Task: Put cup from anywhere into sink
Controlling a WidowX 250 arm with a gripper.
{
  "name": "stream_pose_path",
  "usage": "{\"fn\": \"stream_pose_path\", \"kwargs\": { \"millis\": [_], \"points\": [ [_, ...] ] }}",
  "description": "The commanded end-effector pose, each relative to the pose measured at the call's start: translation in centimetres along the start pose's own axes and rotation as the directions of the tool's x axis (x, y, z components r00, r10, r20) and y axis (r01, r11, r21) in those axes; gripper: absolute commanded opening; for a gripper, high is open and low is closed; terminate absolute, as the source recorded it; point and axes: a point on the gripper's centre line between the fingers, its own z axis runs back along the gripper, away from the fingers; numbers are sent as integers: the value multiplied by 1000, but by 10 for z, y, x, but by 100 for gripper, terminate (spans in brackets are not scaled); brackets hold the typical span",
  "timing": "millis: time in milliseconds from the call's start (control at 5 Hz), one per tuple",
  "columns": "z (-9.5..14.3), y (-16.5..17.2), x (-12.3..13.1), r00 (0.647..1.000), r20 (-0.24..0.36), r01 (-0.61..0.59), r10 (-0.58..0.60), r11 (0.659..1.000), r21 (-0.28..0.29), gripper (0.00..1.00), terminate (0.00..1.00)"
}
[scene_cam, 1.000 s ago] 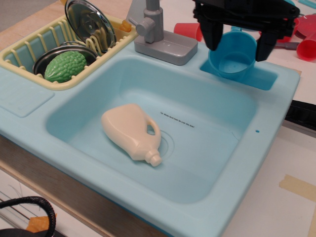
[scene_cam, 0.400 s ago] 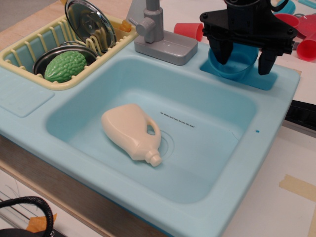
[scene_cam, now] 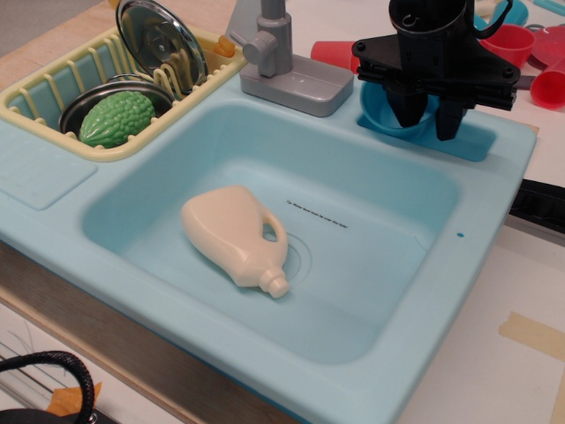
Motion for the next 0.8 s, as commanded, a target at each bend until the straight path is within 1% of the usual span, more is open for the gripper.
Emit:
{"fn": "stream_pose_path", "kwargs": {
  "millis": [0,200,400,600],
  "points": [
    [29,-5,8,999,32,19,-21,998,58,0,0],
    [57,-7,5,999,24,20,-23,989,148,0,0],
    [78,-5,-10,999,-17,-32,37,977,213,0,0],
    [77,-2,-27,981,-130,-110,143,967,228,0,0]
  ]
}}
